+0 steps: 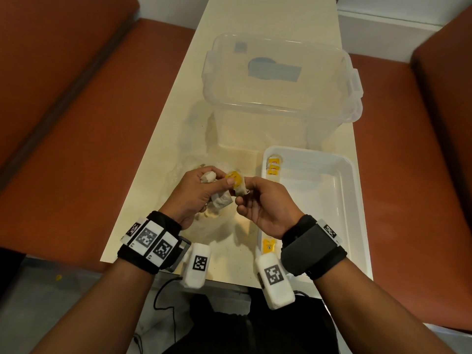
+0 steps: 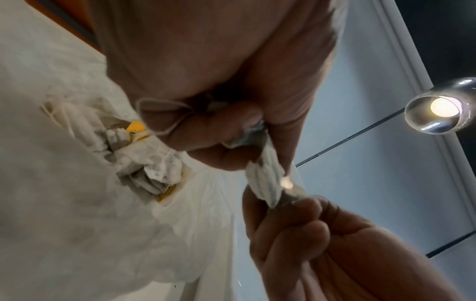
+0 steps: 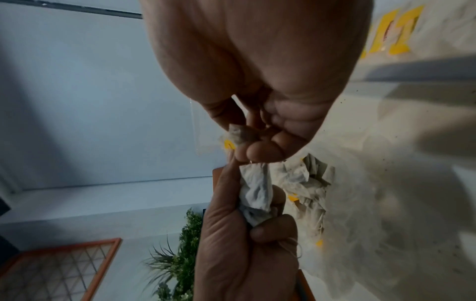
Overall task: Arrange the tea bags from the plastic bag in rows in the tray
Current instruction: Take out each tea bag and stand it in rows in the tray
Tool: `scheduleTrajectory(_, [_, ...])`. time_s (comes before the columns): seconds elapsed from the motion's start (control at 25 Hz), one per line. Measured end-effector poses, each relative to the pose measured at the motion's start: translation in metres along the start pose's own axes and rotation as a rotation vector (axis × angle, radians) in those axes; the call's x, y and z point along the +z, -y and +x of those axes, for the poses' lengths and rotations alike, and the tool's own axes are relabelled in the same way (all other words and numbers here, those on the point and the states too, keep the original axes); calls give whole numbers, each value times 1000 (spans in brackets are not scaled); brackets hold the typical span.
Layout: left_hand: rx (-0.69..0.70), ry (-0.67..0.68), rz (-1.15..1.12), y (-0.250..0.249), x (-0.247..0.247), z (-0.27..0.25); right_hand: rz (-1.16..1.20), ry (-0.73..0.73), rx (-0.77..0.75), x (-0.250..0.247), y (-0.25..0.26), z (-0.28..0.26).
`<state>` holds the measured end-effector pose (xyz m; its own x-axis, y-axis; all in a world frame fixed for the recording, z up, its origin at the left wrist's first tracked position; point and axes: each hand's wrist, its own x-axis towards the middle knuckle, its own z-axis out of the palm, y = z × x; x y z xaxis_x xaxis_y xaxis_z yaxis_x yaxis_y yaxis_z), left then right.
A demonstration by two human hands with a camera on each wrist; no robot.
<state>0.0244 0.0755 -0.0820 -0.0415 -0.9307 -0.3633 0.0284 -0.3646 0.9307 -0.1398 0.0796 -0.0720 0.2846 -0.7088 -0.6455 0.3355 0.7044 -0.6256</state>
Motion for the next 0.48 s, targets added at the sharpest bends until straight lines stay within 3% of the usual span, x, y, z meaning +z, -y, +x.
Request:
scheduleTrajectory(0.12, [-21, 38, 43, -1, 0, -1, -341, -50, -53, -6, 0, -2])
scheduleTrajectory(0.24, [-68, 63, 98, -3, -3, -3, -625, -84, -199, -12, 0, -2])
scheduleTrajectory(0.36, [-136, 51, 78, -2, -5, -1, -705, -61, -312, -21, 2, -2])
scheduleTrajectory(0.48, [-209, -2, -9, 4, -7, 2, -641, -95, -356, -36, 8, 0])
